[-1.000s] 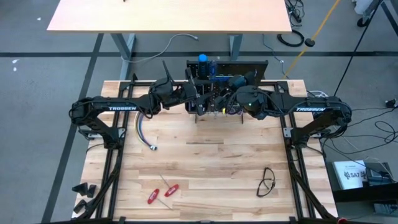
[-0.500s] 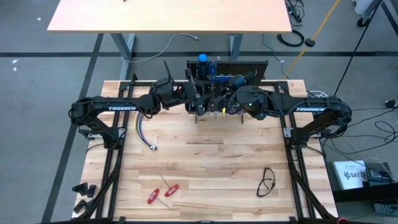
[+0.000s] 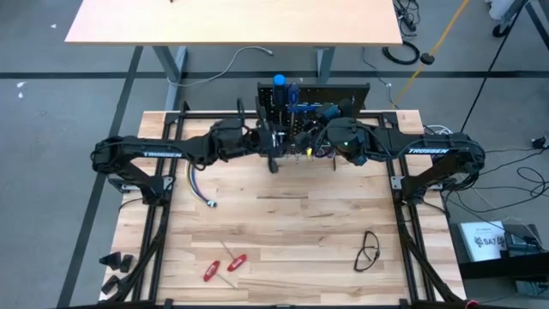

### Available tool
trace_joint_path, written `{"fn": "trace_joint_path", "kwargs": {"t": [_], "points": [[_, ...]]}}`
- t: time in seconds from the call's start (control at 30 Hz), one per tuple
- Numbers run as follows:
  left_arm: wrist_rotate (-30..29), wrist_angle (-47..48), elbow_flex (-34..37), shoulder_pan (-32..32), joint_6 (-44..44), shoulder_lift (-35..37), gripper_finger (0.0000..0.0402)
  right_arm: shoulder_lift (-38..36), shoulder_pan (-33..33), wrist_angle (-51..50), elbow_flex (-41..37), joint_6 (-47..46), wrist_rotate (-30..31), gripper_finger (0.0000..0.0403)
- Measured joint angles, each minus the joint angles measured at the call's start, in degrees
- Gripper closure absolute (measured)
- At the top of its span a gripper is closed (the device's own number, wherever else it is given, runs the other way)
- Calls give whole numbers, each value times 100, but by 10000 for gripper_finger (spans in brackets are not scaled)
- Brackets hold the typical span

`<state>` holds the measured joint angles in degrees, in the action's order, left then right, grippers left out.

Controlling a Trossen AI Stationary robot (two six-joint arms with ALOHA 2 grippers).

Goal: Hang tools onto peg board
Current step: Hang the blue pick tool on the peg board

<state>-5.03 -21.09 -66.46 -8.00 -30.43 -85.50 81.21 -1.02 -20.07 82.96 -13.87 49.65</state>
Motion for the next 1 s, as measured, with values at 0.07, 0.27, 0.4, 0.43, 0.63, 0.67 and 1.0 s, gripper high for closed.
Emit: {"fn": "trace_joint_path", "kwargs": {"t": [0.07, 0.27, 0.4, 0.43, 0.63, 0.67, 1.0], "points": [[4, 342, 11, 81, 10, 121, 242, -2, 0, 10, 0, 0, 2, 255], [-12, 1220, 32, 433, 12, 822, 242, -7, 0, 10, 0, -21, 47, 255], [-417, 2048, 48, 675, 107, 1353, 242, -7, -2, 6, 0, -170, 305, 255], [-525, 2199, 48, 716, 184, 1494, 242, -9, 0, 4, 2, -205, 352, 255], [-787, 2661, 417, 934, 723, 2157, 242, -8, -2, -2, 2, -359, 439, 255], [-865, 2514, 562, 979, 763, 2261, 242, 1, -2, -1, 2, -379, 440, 255], [-1946, 908, 2176, 1343, 1068, 3160, 242, 85, 2, -195, 22, -494, 441, 255]]}}
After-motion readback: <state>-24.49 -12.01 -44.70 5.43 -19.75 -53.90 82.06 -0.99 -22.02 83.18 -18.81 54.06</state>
